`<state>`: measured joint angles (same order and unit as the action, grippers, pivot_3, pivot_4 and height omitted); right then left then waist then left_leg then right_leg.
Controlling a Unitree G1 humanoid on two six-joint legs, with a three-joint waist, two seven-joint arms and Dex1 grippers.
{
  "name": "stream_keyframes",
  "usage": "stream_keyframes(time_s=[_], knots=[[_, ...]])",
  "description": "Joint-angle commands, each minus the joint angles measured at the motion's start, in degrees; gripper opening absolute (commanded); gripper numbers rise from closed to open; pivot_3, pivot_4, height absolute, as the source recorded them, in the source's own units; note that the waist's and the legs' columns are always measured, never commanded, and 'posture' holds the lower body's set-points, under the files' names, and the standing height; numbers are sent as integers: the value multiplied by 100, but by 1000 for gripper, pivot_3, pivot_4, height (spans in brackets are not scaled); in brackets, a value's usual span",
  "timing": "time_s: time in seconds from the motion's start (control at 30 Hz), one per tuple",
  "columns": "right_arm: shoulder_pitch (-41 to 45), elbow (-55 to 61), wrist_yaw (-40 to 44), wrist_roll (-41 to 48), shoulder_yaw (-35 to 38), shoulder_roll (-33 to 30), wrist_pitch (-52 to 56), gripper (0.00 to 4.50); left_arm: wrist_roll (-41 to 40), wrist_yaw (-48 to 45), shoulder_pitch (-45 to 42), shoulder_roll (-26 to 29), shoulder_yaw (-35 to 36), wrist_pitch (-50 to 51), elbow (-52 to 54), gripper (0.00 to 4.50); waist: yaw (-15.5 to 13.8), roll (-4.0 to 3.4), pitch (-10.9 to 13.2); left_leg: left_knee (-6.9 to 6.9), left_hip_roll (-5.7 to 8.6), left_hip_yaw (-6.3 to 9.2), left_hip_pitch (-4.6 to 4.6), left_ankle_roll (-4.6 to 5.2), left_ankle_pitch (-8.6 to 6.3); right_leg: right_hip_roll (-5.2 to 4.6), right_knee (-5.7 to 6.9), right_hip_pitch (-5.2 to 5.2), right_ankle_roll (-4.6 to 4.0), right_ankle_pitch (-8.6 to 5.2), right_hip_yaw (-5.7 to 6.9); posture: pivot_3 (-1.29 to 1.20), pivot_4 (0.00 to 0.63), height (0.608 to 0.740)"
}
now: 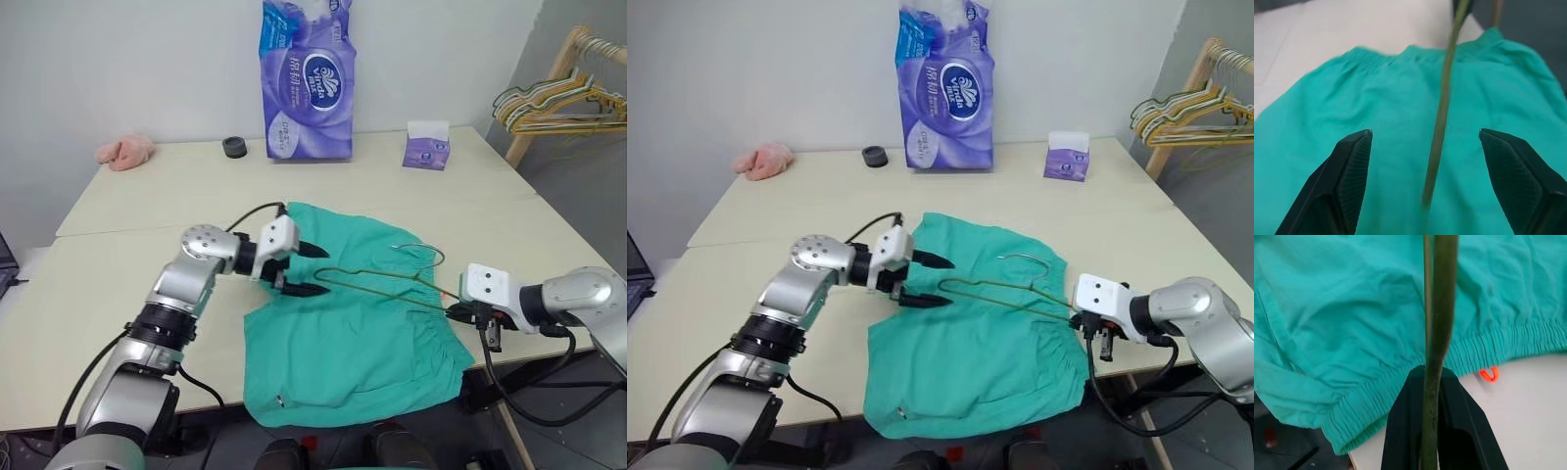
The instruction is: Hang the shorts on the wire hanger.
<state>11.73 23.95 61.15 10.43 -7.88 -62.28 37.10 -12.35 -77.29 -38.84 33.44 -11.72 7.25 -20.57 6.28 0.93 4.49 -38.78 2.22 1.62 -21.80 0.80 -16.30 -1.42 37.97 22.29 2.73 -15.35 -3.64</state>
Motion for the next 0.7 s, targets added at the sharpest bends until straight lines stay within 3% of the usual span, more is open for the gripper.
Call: stream_keyframes(time_s=[0.03,0.2,0.47,0.7], knots=[[-219,144,-58,236,528,-53,192,0,-88,-38,-181,108,231,119,-176,3695,0,0,0,0,0,0,0,0,0,0,-1,0,0,0,-1,-190,67,740],[-1129,471,-264,718,1672,73,898,0,-211,189,-300,76,520,511,-636,3695,-38,1,1,-1,0,9,-5,0,0,-1,1,0,0,0,6,-190,70,740],[-2934,1105,-576,1414,3885,855,2496,0,-773,-357,262,78,272,1887,631,3695,-91,0,3,0,-1,14,-8,-5,-3,-1,2,-1,1,1,6,-242,83,740],[-3721,1311,-646,1916,4365,1218,3223,0,-734,-838,177,139,1,1959,866,3695,15,-6,6,-1,-1,-2,3,-4,-2,0,-2,-7,30,-17,-6,-265,86,740]])
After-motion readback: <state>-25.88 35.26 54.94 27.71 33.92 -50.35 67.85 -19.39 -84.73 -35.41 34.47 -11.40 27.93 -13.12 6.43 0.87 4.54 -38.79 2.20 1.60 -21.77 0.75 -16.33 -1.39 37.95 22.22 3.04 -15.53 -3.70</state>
